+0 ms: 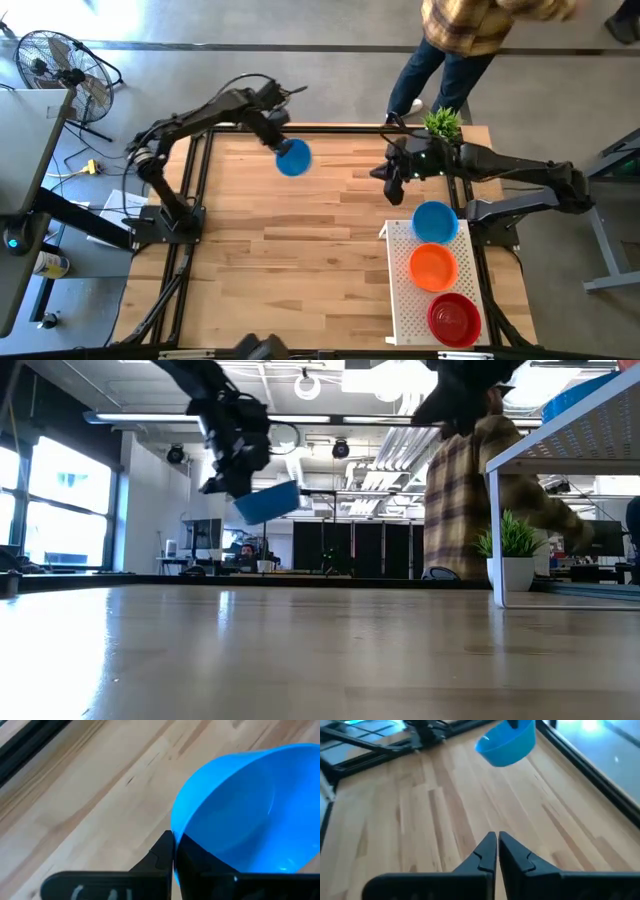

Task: Pick & Place Mini bowls
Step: Stack the blue bowl on top of the other blue bowl on the shelf

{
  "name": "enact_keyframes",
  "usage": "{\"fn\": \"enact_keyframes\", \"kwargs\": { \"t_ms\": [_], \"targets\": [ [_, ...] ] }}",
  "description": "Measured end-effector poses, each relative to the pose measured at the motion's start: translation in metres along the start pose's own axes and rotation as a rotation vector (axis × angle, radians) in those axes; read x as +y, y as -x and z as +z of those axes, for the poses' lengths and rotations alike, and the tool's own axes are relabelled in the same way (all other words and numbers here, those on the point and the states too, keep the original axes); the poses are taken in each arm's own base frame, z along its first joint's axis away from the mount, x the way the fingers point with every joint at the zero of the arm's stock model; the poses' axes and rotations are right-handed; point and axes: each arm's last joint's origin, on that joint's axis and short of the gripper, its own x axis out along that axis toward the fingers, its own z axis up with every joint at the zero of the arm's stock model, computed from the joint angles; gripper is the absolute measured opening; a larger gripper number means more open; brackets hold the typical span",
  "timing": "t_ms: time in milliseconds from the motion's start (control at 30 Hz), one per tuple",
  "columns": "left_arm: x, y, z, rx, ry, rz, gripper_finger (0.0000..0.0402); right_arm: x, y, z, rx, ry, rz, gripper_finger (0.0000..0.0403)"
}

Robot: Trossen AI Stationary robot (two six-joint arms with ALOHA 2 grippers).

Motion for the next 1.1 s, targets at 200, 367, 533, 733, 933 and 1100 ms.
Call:
{"fn": "enact_keyframes", "kwargs": {
  "t_ms": [200, 367, 533, 733, 933, 1100],
  "targets": [
    [-0.032, -0.019, 0.034, 0.004, -0.094, -0.078, 0.0001, -0.01, -0.009, -0.001, 0.037, 0.035, -0.032, 0.0041],
    [-0.054, -0.033, 0.049, 0.041, -0.158, -0.158, 0.0, 0.0, -0.015, -0.003, 0.044, 0.236, -0.042, 0.009],
    [-0.074, -0.038, 0.054, 0.062, -0.221, -0.194, 0.0, 0.019, -0.028, 0.002, 0.05, 0.466, -0.019, 0.012],
    [-0.082, -0.048, 0.057, 0.076, -0.234, -0.214, 0.0, 0.037, -0.058, 0.009, 0.13, 0.725, 0.03, 0.0124],
    [-0.086, -0.057, 0.055, 0.114, -0.224, -0.226, 0.0, 0.048, -0.082, 0.017, 0.243, 0.915, -0.006, 0.0124],
    [-0.088, -0.059, 0.052, 0.135, -0.222, -0.222, 0.0, 0.051, -0.103, 0.015, 0.328, 1.017, -0.01, 0.0124]
  ]
}}
